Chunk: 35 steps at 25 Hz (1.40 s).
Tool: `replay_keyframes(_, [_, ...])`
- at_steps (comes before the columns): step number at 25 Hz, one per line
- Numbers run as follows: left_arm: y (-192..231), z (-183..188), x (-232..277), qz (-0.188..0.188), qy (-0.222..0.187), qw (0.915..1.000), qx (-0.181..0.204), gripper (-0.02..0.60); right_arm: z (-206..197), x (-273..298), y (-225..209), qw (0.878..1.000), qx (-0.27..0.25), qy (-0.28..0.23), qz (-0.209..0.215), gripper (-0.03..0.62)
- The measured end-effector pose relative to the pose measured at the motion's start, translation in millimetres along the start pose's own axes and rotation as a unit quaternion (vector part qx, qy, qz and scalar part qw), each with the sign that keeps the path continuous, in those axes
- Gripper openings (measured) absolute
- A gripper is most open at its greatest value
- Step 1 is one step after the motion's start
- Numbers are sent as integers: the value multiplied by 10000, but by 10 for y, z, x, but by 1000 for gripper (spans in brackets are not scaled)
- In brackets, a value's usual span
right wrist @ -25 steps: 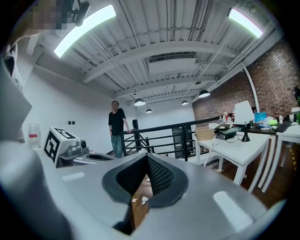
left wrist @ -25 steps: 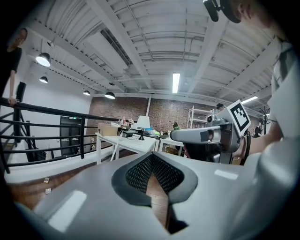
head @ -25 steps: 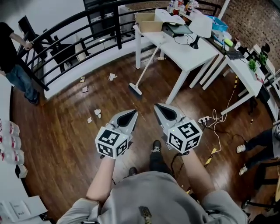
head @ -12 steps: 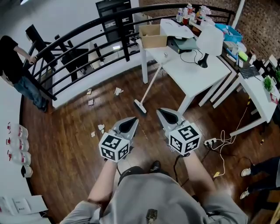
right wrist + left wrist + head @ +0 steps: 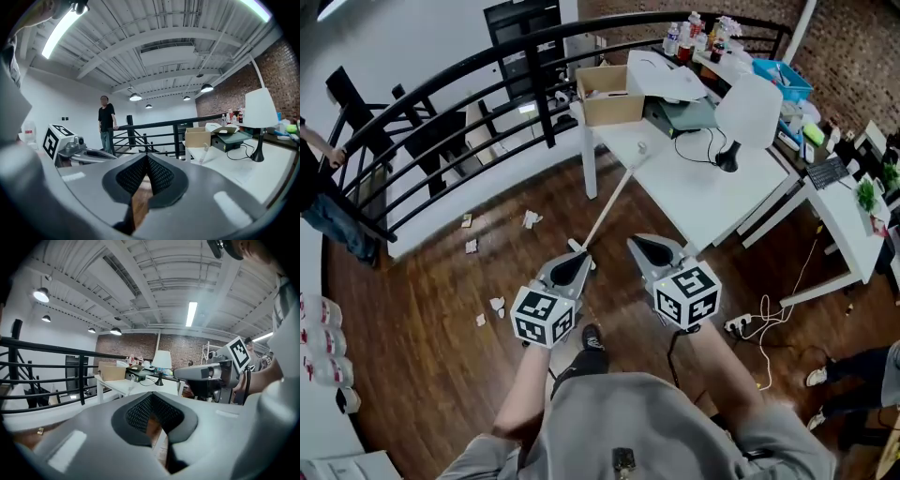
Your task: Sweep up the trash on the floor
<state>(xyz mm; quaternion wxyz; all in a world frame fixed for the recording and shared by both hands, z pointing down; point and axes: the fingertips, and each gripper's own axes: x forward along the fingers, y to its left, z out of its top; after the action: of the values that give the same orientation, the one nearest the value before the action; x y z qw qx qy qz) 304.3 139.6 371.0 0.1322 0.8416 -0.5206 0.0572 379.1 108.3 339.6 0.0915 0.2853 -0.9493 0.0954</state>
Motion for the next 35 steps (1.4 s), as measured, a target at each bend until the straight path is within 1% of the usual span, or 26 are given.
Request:
replay_keyframes(3, [319,122,327,-111,-36,9999,-51,5,100,307,-270,9998,-50,108,-151,0])
replay_keyframes(8, [644,203,784,-404,25,9992,-56,5,175,741,-676,9986,16,209,-492,0])
replay_keyframes(10, [759,237,971,-444,79,9989,-84,5,173,851,-874,9976,104,248,-633,0])
replay_keyframes(13, [873,231,1196,-463,213,9986,-120,5,110,970,-1161,9963,306,324,-733,0])
replay_keyframes(18, [1059,194,1600,-318,384,9986,-156,5,29,1275,-1735,9950,487,471,-738,0])
replay_keyframes(19, [1086,161,1673,-267,435,9985,-176,5,-12,1331,-1845,9945,517,537,-742,30])
replay_keyframes(20, [1108,129,1745,-212,472,9985,-200,5,-58,1382,-1955,9940,525,611,-741,44])
replay_keyframes(23, [1194,105,1980,-58,519,9984,-219,5,-162,1572,-2304,9928,472,810,-747,45])
replay_keyframes(26, [1253,84,2175,21,582,9980,-255,5,-308,1762,-2610,9900,491,1044,-818,98])
replay_keyframes(28, [1262,55,2272,67,625,9976,-297,5,-422,1868,-2775,9878,493,1212,-844,137])
replay_keyframes(30, [1275,20,2346,148,676,9970,-351,5,-524,1979,-2905,9863,501,1348,-804,157])
replay_keyframes(35, [1343,-134,2430,359,875,9943,-494,5,-716,2236,-3081,9852,403,1557,-599,177])
